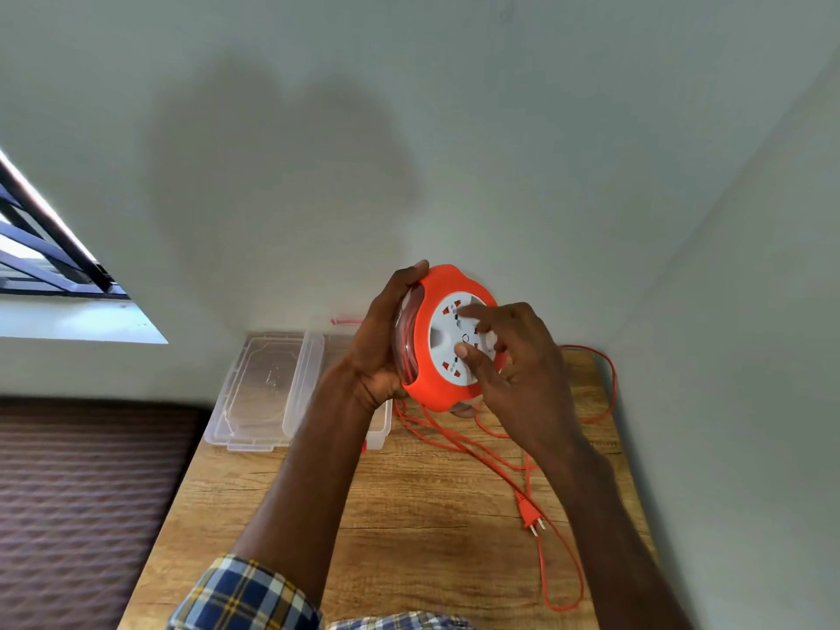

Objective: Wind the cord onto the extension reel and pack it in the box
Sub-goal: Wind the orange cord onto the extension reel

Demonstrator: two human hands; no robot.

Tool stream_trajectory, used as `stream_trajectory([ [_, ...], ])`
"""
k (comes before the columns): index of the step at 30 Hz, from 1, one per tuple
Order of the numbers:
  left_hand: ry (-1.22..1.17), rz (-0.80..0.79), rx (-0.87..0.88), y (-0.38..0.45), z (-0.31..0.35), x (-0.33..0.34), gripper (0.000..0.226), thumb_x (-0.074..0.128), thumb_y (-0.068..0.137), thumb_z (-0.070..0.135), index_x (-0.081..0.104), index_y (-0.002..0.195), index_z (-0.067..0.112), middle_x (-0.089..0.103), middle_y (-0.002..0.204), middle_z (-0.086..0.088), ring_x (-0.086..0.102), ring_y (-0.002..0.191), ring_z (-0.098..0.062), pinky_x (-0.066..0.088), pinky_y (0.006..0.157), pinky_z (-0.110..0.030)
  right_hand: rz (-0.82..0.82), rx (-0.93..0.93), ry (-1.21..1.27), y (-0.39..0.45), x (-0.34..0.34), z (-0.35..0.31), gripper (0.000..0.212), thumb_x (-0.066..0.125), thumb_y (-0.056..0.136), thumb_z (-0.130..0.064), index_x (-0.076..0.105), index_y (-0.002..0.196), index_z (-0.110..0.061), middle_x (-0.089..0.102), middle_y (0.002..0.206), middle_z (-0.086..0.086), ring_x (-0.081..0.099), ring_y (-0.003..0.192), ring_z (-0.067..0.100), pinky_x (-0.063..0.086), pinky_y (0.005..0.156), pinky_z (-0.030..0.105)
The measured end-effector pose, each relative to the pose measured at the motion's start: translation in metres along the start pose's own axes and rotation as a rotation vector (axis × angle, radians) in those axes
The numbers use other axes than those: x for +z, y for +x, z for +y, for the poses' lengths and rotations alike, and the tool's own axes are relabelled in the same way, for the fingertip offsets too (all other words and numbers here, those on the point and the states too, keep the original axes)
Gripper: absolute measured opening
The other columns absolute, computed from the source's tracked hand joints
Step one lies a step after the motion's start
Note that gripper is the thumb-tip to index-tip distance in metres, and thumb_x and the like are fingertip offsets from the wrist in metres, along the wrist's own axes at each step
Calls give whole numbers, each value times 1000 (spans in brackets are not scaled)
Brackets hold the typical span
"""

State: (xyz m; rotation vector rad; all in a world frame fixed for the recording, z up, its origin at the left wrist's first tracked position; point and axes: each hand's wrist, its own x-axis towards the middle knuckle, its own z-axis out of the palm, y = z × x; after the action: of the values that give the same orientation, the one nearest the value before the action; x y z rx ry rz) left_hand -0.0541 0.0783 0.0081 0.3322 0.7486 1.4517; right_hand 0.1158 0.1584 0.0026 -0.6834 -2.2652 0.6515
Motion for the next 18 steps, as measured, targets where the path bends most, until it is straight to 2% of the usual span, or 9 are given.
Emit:
stream_trajectory([
  [2, -17, 1, -6, -1, 1, -3, 63, 61, 91, 66, 73, 128, 16, 72, 124, -14, 72, 105, -33, 58, 95, -50, -94, -45, 32, -1, -2, 7, 39, 72, 94, -21, 67, 129, -37, 53, 125, -7, 50, 119, 12, 48, 89, 19],
  [4, -18, 10, -12, -2, 1, -7, 64, 58, 93, 67, 75, 127, 16, 73, 122, -14, 72, 104, -32, 58, 94, -49, -167, -74, 12, -2, -3, 10, 47, 73, 92, -9, 69, 126, -41, 49, 129, -8, 43, 122, 11, 38, 91, 10],
  [9, -2, -26, -34, -5, 1, -8, 66, 55, 96, 68, 71, 132, 15, 72, 125, -15, 69, 109, -34, 55, 98, -51, -150, -173, -54, 2, -7, 11, 60, 76, 86, -3, 68, 126, -48, 48, 141, -10, 40, 120, 14, 41, 93, 23],
  [12, -10, -44, -52, -5, 0, -3, 65, 56, 96, 66, 70, 131, 14, 72, 123, -15, 68, 107, -34, 56, 97, -49, -154, -147, -1, 0, -4, 13, 66, 74, 85, -2, 65, 127, -52, 49, 137, -15, 40, 117, 11, 32, 94, 7],
  [14, 2, -42, -61, -4, -1, 0, 67, 53, 96, 66, 67, 134, 13, 69, 124, -16, 66, 108, -34, 56, 96, -48, -139, -161, -31, -1, -4, 16, 66, 75, 85, -4, 64, 128, -54, 53, 133, -15, 43, 115, 10, 42, 91, 13],
  [16, 11, -43, -65, -4, -2, 2, 66, 52, 96, 65, 66, 133, 12, 68, 123, -15, 66, 106, -34, 57, 94, -47, -108, -161, -81, -2, -5, 18, 63, 79, 83, -8, 66, 127, -52, 59, 128, -12, 49, 113, 13, 56, 82, 33],
  [18, 14, -37, -55, -3, -2, 2, 63, 53, 97, 63, 69, 130, 12, 71, 120, -15, 69, 104, -33, 58, 91, -46, -84, -102, -71, -5, -5, 16, 63, 83, 79, -20, 64, 128, -54, 60, 115, -17, 54, 110, 9, 59, 76, 37],
])
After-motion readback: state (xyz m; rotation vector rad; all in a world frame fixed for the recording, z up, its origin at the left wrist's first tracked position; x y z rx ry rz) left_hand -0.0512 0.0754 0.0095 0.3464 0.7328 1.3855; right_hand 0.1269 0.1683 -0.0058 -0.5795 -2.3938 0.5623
